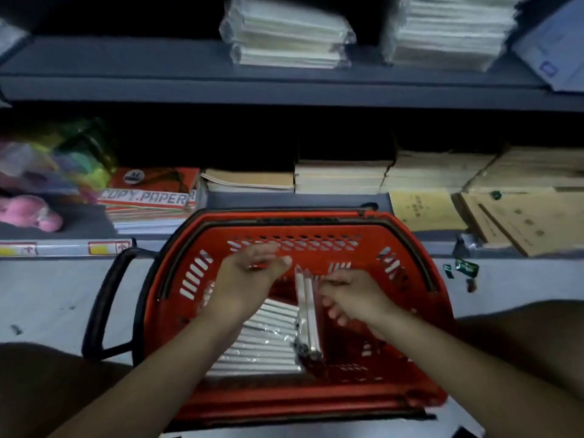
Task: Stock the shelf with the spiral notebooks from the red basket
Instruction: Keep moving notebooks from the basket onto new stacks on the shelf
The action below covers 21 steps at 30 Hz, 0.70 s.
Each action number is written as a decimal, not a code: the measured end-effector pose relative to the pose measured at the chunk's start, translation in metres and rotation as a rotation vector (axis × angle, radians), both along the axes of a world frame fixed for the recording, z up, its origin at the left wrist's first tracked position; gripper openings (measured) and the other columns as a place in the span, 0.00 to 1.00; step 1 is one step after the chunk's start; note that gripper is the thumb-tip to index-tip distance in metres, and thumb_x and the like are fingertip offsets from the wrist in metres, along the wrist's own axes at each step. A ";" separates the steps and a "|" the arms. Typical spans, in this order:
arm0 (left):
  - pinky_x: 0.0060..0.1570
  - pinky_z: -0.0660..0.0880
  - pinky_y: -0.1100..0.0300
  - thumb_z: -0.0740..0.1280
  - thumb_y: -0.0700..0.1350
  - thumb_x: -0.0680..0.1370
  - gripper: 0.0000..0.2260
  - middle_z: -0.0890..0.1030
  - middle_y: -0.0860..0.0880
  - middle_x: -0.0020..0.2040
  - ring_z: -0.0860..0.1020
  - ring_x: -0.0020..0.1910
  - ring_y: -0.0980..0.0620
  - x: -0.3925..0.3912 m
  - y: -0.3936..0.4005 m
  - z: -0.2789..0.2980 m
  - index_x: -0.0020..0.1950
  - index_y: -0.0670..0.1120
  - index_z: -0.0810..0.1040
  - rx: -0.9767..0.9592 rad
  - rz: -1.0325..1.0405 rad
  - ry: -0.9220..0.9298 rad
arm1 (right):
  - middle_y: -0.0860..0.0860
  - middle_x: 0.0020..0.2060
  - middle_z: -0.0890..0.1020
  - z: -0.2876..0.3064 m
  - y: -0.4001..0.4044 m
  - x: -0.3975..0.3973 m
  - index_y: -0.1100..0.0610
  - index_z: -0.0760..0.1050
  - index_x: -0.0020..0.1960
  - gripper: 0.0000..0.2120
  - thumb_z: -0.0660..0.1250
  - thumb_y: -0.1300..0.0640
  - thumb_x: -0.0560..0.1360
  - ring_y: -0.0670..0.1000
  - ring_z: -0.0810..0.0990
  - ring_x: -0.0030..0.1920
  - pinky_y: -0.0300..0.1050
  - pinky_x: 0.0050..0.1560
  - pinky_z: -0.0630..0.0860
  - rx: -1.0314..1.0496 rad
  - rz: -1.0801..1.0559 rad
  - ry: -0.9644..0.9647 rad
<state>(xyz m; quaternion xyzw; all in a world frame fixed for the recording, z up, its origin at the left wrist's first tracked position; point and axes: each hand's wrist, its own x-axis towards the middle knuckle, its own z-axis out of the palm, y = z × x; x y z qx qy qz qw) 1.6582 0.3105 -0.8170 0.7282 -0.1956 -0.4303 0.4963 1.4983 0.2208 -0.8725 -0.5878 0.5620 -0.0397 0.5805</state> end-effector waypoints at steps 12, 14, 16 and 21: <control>0.42 0.78 0.66 0.74 0.42 0.75 0.08 0.87 0.53 0.46 0.84 0.47 0.56 -0.012 0.006 -0.014 0.54 0.51 0.85 0.119 -0.166 0.243 | 0.55 0.70 0.75 -0.065 0.017 -0.001 0.53 0.60 0.79 0.43 0.63 0.29 0.73 0.57 0.80 0.60 0.55 0.65 0.74 0.335 0.129 0.290; 0.43 0.79 0.63 0.75 0.41 0.75 0.08 0.88 0.48 0.48 0.84 0.46 0.54 -0.007 0.005 -0.016 0.52 0.51 0.86 0.151 -0.132 0.294 | 0.55 0.70 0.76 -0.066 0.014 -0.002 0.54 0.60 0.79 0.44 0.64 0.29 0.72 0.55 0.81 0.58 0.54 0.64 0.75 0.351 0.125 0.299; 0.44 0.79 0.61 0.75 0.40 0.75 0.08 0.88 0.45 0.49 0.83 0.45 0.52 -0.005 0.004 -0.017 0.52 0.50 0.86 0.168 -0.118 0.340 | 0.55 0.72 0.74 -0.070 0.011 -0.006 0.53 0.59 0.79 0.46 0.65 0.28 0.71 0.55 0.80 0.59 0.56 0.64 0.73 0.386 0.117 0.309; 0.48 0.80 0.57 0.73 0.38 0.75 0.08 0.88 0.44 0.49 0.83 0.46 0.50 -0.005 0.005 -0.016 0.53 0.47 0.85 0.159 -0.122 0.391 | 0.55 0.67 0.79 -0.076 0.005 -0.010 0.53 0.69 0.72 0.29 0.64 0.37 0.78 0.56 0.82 0.55 0.51 0.57 0.77 0.380 0.130 0.263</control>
